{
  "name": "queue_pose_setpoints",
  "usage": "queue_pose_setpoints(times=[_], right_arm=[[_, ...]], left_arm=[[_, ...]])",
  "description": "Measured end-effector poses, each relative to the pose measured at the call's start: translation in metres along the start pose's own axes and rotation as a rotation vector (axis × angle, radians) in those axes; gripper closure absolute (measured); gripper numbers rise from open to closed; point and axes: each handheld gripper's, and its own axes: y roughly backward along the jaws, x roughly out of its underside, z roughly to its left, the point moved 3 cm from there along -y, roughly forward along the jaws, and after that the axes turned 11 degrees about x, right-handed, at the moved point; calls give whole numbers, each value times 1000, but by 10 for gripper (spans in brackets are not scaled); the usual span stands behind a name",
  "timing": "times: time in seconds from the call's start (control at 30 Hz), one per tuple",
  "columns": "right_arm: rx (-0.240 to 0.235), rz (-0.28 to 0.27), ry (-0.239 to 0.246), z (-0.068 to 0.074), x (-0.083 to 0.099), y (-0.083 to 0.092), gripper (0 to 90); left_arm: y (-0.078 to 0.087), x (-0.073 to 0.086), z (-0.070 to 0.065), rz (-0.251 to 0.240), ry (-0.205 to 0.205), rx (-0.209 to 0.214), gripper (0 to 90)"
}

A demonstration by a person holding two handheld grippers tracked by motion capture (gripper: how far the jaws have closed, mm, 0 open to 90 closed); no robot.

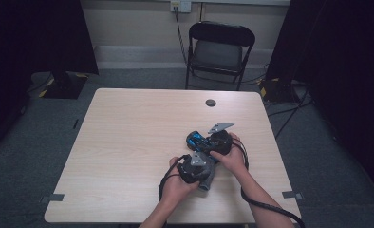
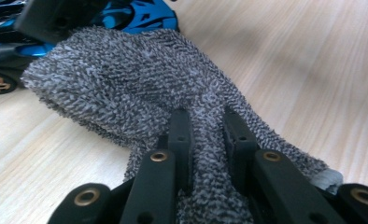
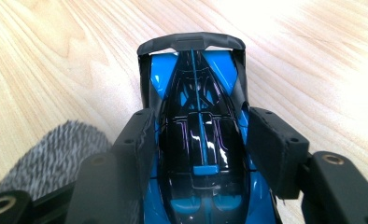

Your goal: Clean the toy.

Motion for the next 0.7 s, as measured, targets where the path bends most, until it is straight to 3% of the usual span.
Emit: queue_pose_setpoints(times=[0.17, 0.2, 0.4, 0.7], right_arm=[[0, -2, 0, 0, 0, 0, 430], [0, -1, -2, 0, 0, 0, 430], [-3, -6, -4, 0, 1, 0, 430], [-8, -5, -6, -1, 1, 0, 431]], left_arm=[[-2, -1, -4, -5, -5, 26, 765], [-4, -2, -8, -6, -9, 51, 764], [-3, -4, -18, -13, -32, 111, 762], [10, -5, -17, -19, -50, 99, 760]])
